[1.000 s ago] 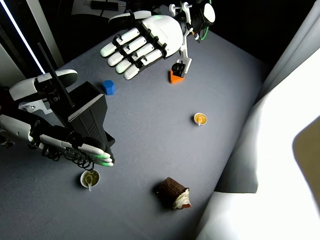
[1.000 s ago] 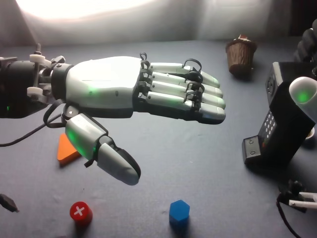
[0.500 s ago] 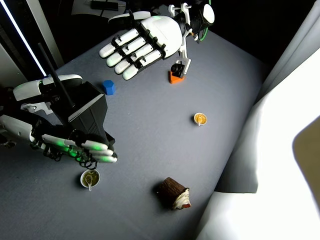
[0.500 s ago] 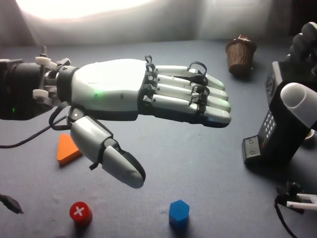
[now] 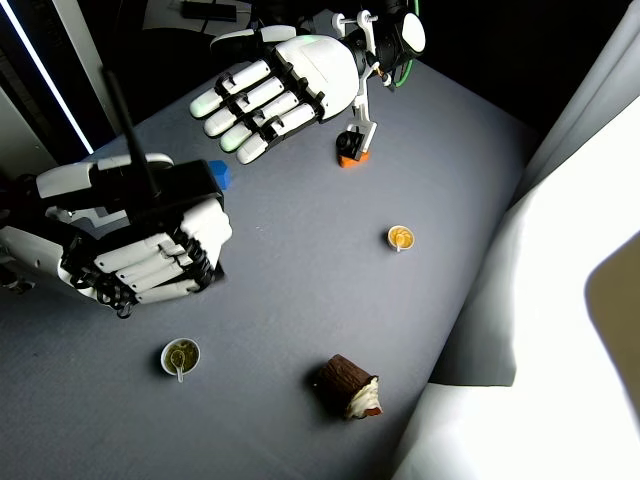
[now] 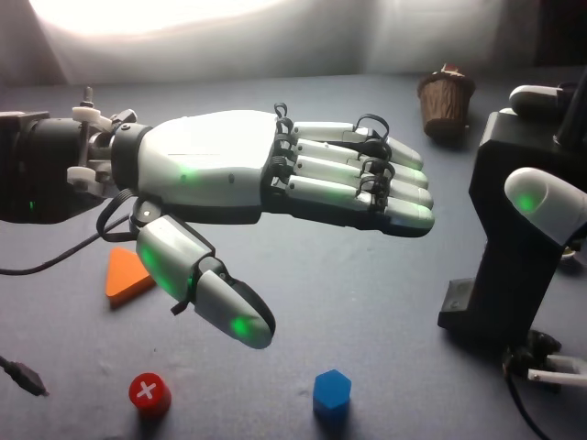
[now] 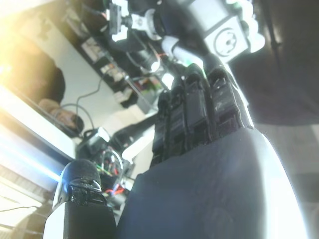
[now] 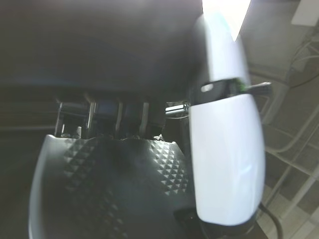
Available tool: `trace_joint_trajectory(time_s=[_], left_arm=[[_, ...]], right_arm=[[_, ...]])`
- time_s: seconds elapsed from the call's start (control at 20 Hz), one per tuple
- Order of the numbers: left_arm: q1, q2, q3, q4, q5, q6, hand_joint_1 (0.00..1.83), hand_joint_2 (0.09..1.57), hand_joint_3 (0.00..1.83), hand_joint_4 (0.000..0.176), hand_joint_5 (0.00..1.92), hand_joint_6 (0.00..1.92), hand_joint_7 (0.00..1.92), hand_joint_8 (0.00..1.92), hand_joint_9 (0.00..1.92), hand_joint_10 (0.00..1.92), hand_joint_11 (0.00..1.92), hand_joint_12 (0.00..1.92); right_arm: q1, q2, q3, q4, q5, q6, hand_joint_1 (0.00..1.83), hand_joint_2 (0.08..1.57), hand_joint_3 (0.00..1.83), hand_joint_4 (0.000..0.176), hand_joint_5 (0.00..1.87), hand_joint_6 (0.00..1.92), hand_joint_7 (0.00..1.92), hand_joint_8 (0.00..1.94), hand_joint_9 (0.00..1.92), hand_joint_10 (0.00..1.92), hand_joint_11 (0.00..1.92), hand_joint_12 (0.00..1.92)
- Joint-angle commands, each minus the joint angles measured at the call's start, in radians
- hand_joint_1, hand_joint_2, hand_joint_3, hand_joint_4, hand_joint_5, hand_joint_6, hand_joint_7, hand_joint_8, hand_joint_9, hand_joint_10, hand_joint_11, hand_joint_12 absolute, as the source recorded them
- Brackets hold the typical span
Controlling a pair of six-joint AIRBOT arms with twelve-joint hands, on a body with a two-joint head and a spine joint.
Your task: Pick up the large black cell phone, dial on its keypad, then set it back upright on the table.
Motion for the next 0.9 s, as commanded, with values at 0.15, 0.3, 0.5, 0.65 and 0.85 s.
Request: trace_joint_trajectory(time_s=[0.15, 0.3, 0.5, 0.65, 0.85], left_arm=[[-0.015, -0.001, -0.007, -0.107, -0.083, 0.000, 0.00, 1.10, 0.00, 0.000, 0.18, 0.01, 0.23, 0.00, 0.21, 0.00, 0.00, 0.49], [-0.015, 0.000, -0.007, -0.107, -0.084, 0.001, 0.00, 1.10, 0.00, 0.000, 0.17, 0.00, 0.23, 0.00, 0.21, 0.00, 0.00, 0.45], [-0.016, 0.004, -0.003, -0.110, -0.076, 0.002, 0.00, 1.12, 0.01, 0.000, 0.21, 0.01, 0.22, 0.00, 0.20, 0.00, 0.00, 0.45], [-0.017, 0.004, 0.000, -0.111, -0.063, 0.012, 0.19, 1.26, 0.01, 0.000, 0.18, 0.00, 0.21, 0.00, 0.22, 0.01, 0.00, 0.53], [-0.017, 0.003, 0.007, -0.112, -0.043, 0.031, 0.50, 1.37, 0.01, 0.000, 0.22, 0.00, 0.49, 0.02, 0.63, 0.16, 0.12, 1.29]], right_arm=[[0.004, 0.005, -0.006, -0.041, 0.110, 0.016, 1.38, 1.10, 0.00, 0.000, 0.96, 0.99, 1.05, 0.80, 0.94, 1.22, 0.80, 1.38], [0.004, 0.005, -0.011, -0.041, 0.110, 0.014, 1.46, 1.11, 0.00, 0.000, 0.95, 1.01, 0.96, 0.86, 0.90, 1.16, 0.77, 1.56], [-0.024, 0.046, -0.015, -0.048, 0.110, 0.012, 1.49, 1.11, 0.00, 0.000, 0.96, 0.94, 0.96, 0.85, 0.92, 1.11, 0.82, 1.60], [-0.059, 0.129, -0.021, -0.061, 0.110, 0.012, 1.49, 1.11, 0.00, 0.000, 0.95, 0.92, 0.96, 0.88, 0.92, 1.11, 0.82, 1.61], [-0.071, 0.206, -0.032, -0.094, 0.110, 0.012, 1.37, 1.14, 0.00, 0.000, 0.89, 0.95, 0.92, 1.06, 0.86, 1.40, 0.86, 1.44]])
